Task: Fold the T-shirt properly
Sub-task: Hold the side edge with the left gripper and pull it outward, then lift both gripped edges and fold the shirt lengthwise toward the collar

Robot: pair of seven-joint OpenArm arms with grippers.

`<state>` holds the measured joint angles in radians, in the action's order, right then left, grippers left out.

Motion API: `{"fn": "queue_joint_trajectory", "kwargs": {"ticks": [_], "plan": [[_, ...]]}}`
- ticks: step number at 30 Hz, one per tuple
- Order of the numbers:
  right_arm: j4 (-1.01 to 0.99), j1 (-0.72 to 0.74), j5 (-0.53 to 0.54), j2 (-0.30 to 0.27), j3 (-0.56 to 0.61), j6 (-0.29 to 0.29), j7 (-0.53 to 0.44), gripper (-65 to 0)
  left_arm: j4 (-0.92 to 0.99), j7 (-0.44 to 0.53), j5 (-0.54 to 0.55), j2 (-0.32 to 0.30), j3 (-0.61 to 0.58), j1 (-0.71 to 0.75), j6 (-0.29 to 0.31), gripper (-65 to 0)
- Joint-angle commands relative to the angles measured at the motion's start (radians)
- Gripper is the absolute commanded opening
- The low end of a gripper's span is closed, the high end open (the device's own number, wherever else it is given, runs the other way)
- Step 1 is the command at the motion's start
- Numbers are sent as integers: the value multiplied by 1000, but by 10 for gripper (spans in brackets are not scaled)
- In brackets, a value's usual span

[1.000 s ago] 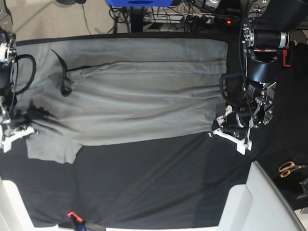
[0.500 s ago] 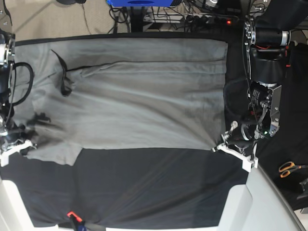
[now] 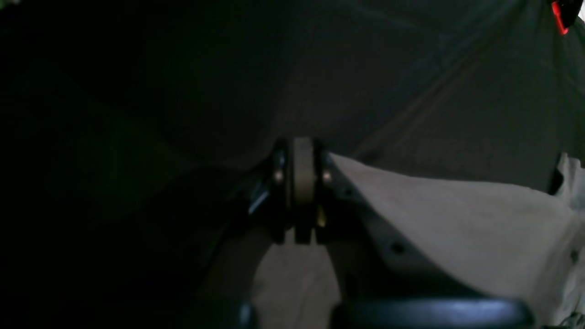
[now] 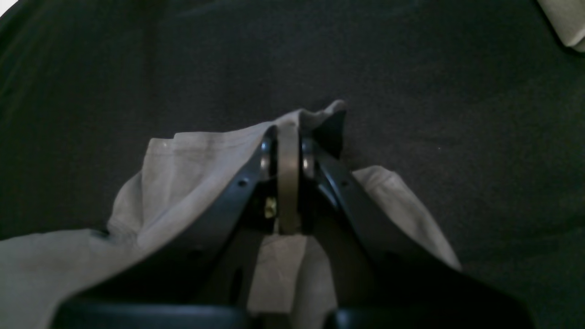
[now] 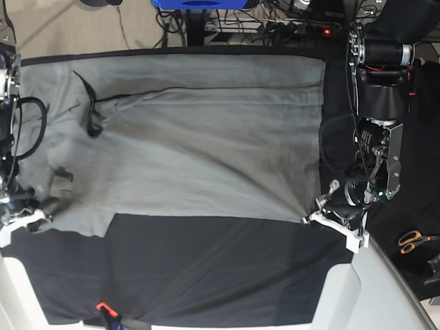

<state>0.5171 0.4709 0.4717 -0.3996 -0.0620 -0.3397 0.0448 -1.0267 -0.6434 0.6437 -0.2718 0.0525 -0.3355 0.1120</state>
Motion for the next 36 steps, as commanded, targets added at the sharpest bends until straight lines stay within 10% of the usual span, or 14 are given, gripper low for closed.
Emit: {"fn": "queue_joint_trajectory", "kwargs": {"ticks": [1,14,18,36], "plan": [[19,36,11,-22,17,-6,-27,-650,-20,18,9,-13,5,-27,5,-650],[18,55,11,-23,72,3,-27,-650,-53,20,3,-13,7,22,4,-650],[16,25,11,-23,73,12,-24,-650,-134,20,3,-13,7,82,-88,-650],[354,-214,14,-37,-92,47,321,-650,-459,-51,12,-8,5,367,-108,-650]]}}
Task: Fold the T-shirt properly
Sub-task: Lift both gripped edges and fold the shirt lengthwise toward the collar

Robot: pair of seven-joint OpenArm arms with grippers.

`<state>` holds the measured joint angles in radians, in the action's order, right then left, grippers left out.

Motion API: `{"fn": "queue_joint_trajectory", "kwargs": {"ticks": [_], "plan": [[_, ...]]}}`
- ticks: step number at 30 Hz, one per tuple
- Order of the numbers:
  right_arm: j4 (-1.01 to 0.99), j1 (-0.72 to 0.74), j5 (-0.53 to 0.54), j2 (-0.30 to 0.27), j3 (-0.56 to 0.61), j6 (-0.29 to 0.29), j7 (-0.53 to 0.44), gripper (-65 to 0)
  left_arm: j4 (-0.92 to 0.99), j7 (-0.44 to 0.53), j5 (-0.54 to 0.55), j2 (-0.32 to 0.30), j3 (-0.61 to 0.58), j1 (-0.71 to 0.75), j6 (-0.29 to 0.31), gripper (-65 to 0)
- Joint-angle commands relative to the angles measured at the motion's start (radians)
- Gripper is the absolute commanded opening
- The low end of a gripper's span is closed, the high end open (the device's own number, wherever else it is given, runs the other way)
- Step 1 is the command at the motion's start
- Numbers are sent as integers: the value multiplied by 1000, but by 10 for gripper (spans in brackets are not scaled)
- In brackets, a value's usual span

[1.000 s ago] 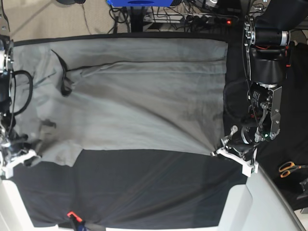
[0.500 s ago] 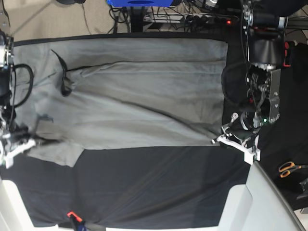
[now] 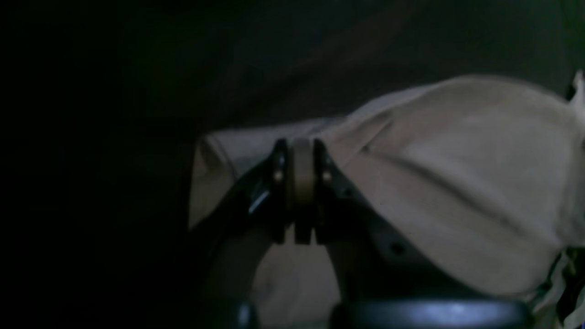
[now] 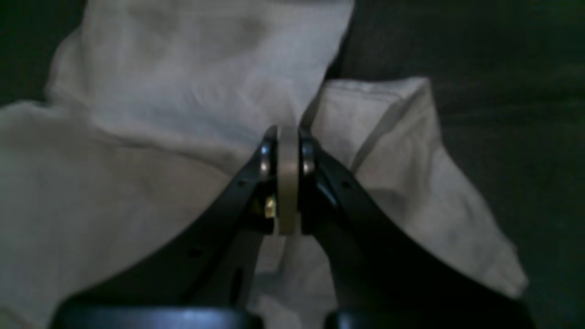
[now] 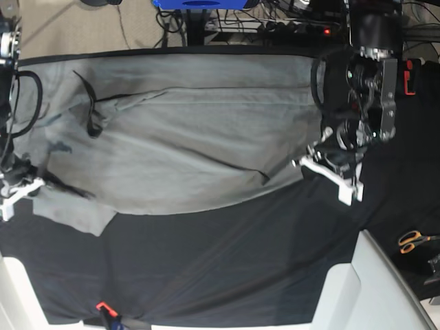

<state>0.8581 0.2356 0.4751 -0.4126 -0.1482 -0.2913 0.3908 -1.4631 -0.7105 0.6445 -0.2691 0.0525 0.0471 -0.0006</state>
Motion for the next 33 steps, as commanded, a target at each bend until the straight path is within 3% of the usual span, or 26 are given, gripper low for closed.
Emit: {"fn": "queue_joint_trajectory", "kwargs": {"ticks": [1,10,22,28,33], "plan": [[48,3,10,-13,-26,-1,0,-650,-37,16,11,-12,5,0,4,-650],[160,-98,9,-9,-118,-1,67,-650,-84,16,11,-48,5,67,7,-650],[240,-172,9,-15,-118,-1,67,-650,-115,16,11,-118,5,130,9,-650],[261,-206,10,-27,-120,-1,67,-650,-149,16,11,-118,2,168,11,-650],[263,-241,10,-22,-202,-1,69,-650,-195,16,11,-118,2,199,11,-650]]}}
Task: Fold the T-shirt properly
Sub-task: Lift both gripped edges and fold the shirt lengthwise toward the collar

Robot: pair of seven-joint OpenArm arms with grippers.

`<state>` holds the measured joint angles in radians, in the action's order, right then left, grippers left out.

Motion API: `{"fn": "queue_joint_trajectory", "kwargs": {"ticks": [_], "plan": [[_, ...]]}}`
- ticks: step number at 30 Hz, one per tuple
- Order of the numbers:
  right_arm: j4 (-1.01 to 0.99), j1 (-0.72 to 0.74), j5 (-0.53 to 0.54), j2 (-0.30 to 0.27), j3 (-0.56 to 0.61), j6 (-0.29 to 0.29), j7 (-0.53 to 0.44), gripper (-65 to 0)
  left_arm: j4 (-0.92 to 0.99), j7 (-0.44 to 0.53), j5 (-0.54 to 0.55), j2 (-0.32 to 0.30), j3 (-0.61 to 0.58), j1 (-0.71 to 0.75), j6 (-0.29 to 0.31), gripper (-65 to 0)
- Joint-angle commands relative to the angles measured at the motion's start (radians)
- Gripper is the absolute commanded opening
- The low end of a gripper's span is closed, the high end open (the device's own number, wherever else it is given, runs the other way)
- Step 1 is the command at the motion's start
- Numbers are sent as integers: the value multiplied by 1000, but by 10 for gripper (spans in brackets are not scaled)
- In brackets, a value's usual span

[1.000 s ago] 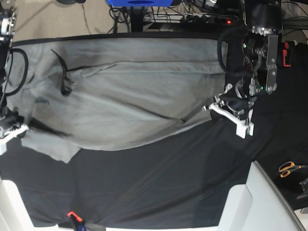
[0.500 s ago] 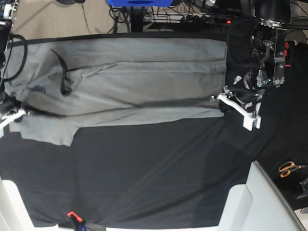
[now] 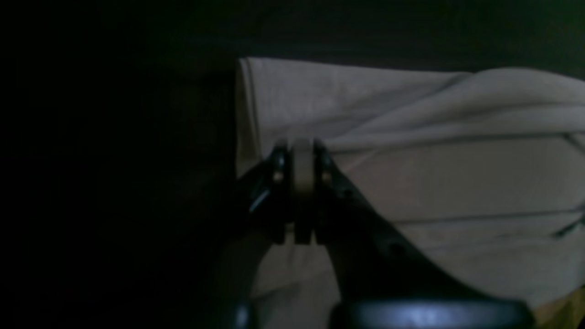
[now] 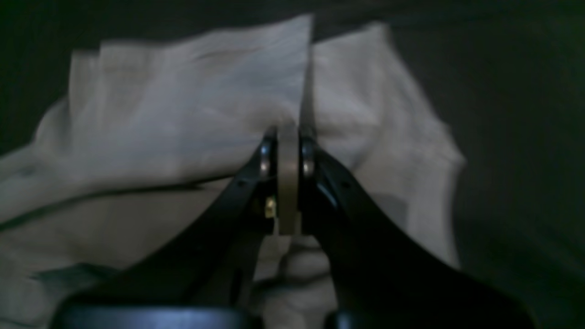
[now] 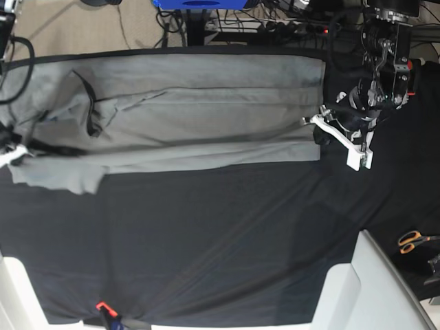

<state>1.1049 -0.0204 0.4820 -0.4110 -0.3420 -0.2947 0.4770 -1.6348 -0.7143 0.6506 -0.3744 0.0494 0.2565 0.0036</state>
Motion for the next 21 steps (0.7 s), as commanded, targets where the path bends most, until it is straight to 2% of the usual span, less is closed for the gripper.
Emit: {"fn": "queue_joint_trajectory", "kwargs": {"ticks": [1,14,17,21], "plan": [[16,12,4,-24,-12,2,-17,-650,-34,20,5,-13,7,4,6,-650],[105,-102,7,-22,-19,2,-17,-650,-80,20,5,-11,4,63,6,-650],[120,-122,7,-22,-52,2,-16,-650,-115,20,5,-11,5,77,6,-650],[157,-134,7,-16,-93,1,67,-650,-118,20,4,-11,7,89,6,-650]]}}
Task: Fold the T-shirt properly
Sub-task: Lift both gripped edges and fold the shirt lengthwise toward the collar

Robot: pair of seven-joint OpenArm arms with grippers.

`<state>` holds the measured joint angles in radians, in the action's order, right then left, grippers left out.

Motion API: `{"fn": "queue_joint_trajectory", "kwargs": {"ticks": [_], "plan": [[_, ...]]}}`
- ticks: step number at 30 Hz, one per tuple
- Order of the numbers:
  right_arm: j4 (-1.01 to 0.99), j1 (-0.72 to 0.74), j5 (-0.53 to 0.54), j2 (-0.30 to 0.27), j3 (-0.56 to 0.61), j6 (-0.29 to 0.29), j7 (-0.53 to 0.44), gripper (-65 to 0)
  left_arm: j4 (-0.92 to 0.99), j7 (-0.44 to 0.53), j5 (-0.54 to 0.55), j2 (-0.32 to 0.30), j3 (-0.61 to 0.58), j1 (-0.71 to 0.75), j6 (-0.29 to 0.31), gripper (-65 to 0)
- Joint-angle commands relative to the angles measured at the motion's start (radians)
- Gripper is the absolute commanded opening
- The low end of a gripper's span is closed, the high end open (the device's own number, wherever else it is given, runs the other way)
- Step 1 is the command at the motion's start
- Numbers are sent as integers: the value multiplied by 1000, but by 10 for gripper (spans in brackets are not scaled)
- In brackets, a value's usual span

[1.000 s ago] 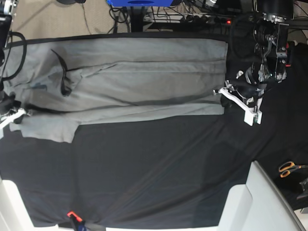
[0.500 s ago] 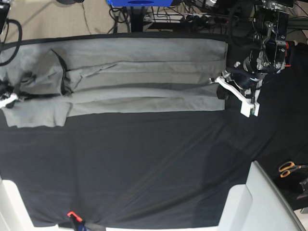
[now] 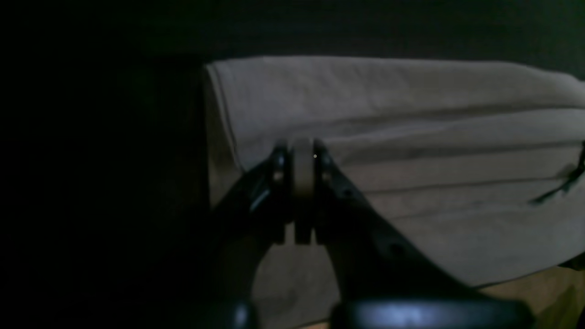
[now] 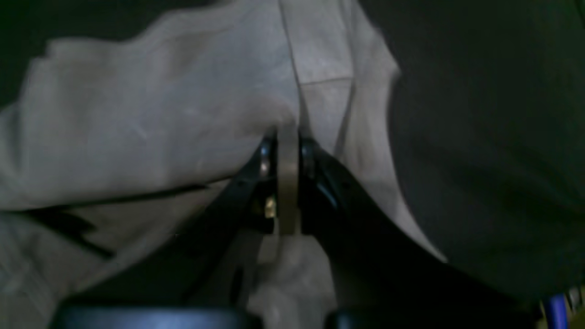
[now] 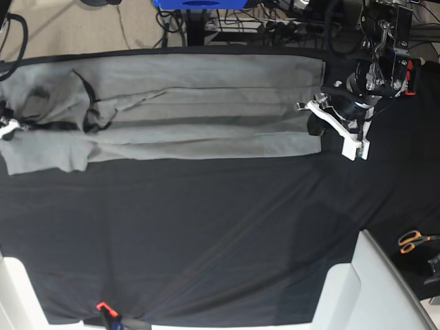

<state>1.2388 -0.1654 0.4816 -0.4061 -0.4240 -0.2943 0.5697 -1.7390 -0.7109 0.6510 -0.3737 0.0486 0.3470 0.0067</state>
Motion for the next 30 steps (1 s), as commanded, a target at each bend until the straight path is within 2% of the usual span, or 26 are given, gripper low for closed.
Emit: {"fn": "queue_joint_trajectory", "kwargs": {"ticks": [1,6,11,30], "plan": [[34,11,7,-10,-20,0,-15,-650,-13,17,0,-12,7,-1,3,-650],[120,-9,4,26,-77,-1,65,-650,-13,17,-4,-14,7,2,3,-650],[189,-20,4,62,-77,-1,131,-650,-13,17,-4,-14,6,7,3,-650],[181,-62,1,63,-68,0,131,-650,-11,17,-4,-49,6,28,3,-650]]}}
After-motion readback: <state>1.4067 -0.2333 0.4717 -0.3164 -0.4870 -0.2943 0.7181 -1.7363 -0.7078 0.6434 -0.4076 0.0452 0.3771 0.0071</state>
